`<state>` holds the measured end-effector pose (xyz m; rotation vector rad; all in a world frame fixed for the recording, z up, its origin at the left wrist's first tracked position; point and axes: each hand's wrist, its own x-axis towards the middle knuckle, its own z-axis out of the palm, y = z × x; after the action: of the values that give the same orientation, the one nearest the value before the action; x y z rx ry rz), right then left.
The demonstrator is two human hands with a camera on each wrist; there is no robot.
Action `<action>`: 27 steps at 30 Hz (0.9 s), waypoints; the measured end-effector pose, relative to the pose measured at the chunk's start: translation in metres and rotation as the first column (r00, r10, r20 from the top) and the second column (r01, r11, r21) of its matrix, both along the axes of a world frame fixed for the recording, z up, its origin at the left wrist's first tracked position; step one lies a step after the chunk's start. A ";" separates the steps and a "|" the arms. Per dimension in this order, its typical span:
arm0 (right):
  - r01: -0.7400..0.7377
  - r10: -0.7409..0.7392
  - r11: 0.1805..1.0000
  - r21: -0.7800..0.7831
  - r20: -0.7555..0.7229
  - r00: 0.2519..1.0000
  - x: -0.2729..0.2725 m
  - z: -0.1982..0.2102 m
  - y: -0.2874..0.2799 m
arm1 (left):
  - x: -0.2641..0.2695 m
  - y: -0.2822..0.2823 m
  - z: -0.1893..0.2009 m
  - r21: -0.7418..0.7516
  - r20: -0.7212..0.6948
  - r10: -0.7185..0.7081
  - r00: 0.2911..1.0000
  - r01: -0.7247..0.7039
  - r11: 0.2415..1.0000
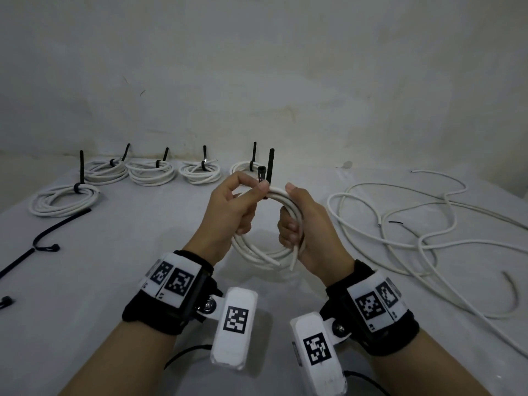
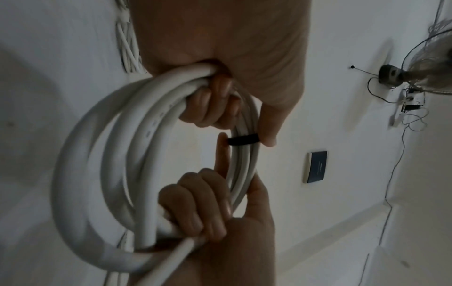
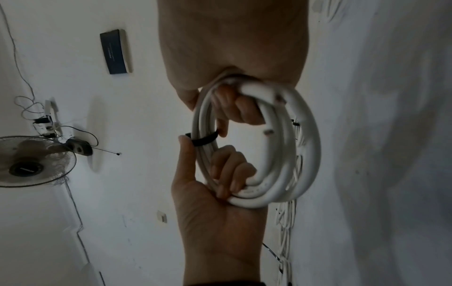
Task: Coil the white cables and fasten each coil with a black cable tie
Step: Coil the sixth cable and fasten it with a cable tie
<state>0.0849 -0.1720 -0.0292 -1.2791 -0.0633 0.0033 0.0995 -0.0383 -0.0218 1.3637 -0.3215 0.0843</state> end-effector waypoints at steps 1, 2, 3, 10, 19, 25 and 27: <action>-0.014 0.014 1.000 -0.020 0.011 1.000 0.000 0.002 -0.002 | 0.000 0.002 0.000 -0.002 0.001 -0.012 1.000 0.012 1.000; -0.024 0.025 0.998 -0.050 0.023 0.999 0.000 0.003 -0.004 | 0.000 0.003 0.000 -0.002 0.000 -0.029 1.000 0.029 1.000; -0.036 0.039 0.996 -0.077 0.035 0.999 0.000 0.005 -0.007 | -0.001 0.004 0.000 0.002 -0.003 -0.050 0.999 0.050 0.999; 0.109 -0.093 0.993 -0.054 0.238 0.967 0.007 0.012 -0.019 | -0.006 -0.004 -0.003 0.068 0.003 -0.167 0.986 0.167 0.984; 0.299 -0.101 0.916 -0.268 0.566 0.818 0.015 0.028 -0.032 | -0.007 -0.003 0.003 0.026 0.050 -0.176 0.983 0.174 0.984; 0.276 0.044 0.884 -0.378 0.654 0.755 0.018 0.017 -0.032 | -0.004 0.000 0.002 0.011 0.053 -0.151 0.987 0.151 0.988; 0.269 0.059 0.884 -0.381 0.663 0.746 0.017 0.015 -0.034 | -0.004 -0.001 0.000 0.023 0.041 -0.166 0.985 0.165 0.986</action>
<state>0.1018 -0.2057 -0.0143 -1.7076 -0.6406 -0.5806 0.0951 -0.0389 -0.0215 1.3514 -0.4712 -0.0283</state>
